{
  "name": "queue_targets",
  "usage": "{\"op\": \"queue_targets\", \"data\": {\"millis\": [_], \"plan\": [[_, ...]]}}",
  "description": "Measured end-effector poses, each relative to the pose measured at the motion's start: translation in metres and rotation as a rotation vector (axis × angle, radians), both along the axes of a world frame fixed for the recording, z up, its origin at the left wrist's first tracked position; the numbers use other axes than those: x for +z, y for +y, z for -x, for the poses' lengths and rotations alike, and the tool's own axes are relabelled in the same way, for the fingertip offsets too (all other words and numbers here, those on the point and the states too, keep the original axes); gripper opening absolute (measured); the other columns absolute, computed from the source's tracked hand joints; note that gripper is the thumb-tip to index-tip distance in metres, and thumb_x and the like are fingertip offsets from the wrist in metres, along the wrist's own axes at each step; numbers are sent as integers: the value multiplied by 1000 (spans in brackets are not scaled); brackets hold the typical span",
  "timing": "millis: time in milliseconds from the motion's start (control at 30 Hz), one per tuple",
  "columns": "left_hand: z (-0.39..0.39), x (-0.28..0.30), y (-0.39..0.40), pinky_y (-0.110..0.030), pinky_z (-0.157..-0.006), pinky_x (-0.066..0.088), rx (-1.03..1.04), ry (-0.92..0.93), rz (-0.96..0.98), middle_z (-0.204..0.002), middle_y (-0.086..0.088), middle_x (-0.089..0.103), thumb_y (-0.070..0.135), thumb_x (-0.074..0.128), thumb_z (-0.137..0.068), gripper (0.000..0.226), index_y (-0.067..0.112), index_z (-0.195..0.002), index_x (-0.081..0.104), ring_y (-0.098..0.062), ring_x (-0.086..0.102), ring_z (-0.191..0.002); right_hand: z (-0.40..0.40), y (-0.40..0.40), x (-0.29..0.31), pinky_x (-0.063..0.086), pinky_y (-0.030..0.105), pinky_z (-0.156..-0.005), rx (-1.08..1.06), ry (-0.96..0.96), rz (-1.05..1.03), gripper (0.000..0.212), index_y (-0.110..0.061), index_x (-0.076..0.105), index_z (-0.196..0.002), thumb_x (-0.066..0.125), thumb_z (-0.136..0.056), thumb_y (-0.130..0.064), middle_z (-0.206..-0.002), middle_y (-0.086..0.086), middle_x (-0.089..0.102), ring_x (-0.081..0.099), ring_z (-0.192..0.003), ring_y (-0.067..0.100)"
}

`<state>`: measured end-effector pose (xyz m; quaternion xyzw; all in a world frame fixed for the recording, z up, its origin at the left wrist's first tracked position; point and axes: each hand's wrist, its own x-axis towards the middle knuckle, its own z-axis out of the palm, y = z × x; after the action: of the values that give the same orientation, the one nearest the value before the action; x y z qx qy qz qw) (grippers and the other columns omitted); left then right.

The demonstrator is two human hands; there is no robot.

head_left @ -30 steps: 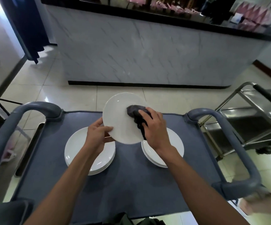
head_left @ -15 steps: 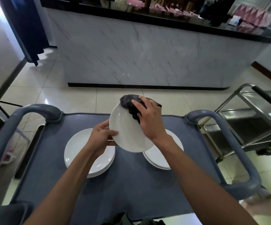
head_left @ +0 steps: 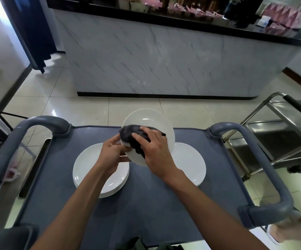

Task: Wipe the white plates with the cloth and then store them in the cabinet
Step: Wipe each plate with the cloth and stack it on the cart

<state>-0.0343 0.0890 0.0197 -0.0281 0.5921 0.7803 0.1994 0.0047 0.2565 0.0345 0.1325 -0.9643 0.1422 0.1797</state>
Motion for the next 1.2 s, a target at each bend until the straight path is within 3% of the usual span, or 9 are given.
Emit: {"op": "queue_targets", "data": {"millis": [200, 400, 567, 767, 900, 1033, 1200], "plan": [[-1, 2, 2, -42, -66, 59, -53, 7, 10, -107, -14, 75, -16, 55, -81, 57, 22, -121, 72, -35, 72, -84, 29, 10, 23, 40, 46, -95, -118, 85, 0, 53, -25, 56, -139, 61, -88, -8, -146, 10, 48, 45, -127, 32], [0, 3, -2, -43, -64, 59, 20, -13, -7, -104, -14, 75, -15, 57, -80, 59, 21, -125, 70, -33, 69, -79, 42, 30, 39, 40, 50, -95, -260, 57, -17, 56, -28, 54, -141, 60, -90, -6, -147, 7, 46, 42, -129, 32], [0, 6, -3, -48, -68, 62, 105, -16, -55, -103, -10, 76, -17, 54, -82, 57, 24, -116, 73, -30, 69, -76, 32, 45, 34, 40, 45, -97, -351, 11, -10, 61, -31, 52, -141, 59, -88, -2, -149, 3, 44, 40, -130, 28], [5, 15, 6, -37, -61, 59, 185, -18, -93, -95, -5, 76, -16, 51, -84, 51, 20, -114, 71, -27, 69, -76, -1, 41, 15, 39, 45, -97, -315, -44, -4, 57, -28, 52, -142, 55, -91, -3, -149, 4, 43, 41, -128, 30], [4, 17, 14, -43, -66, 63, 183, -2, -98, -91, -5, 76, -17, 51, -84, 51, 23, -108, 72, -31, 69, -77, -16, 26, 8, 41, 46, -100, -268, -61, 106, 53, -24, 53, -142, 58, -92, -6, -148, 6, 45, 42, -126, 31], [1, 17, 20, -45, -69, 63, 150, 12, -115, -98, -11, 76, -17, 51, -86, 51, 21, -115, 70, -34, 73, -84, -24, 11, 2, 39, 43, -105, -226, -63, 254, 52, -25, 51, -143, 61, -93, -11, -147, 3, 45, 40, -130, 27], [0, 15, 18, -46, -70, 62, 138, 18, -97, -101, -12, 76, -16, 52, -86, 52, 22, -118, 70, -36, 73, -86, -28, 8, -2, 37, 39, -106, -221, -40, 269, 51, -26, 50, -143, 61, -94, -13, -148, 1, 44, 39, -131, 25]]}}
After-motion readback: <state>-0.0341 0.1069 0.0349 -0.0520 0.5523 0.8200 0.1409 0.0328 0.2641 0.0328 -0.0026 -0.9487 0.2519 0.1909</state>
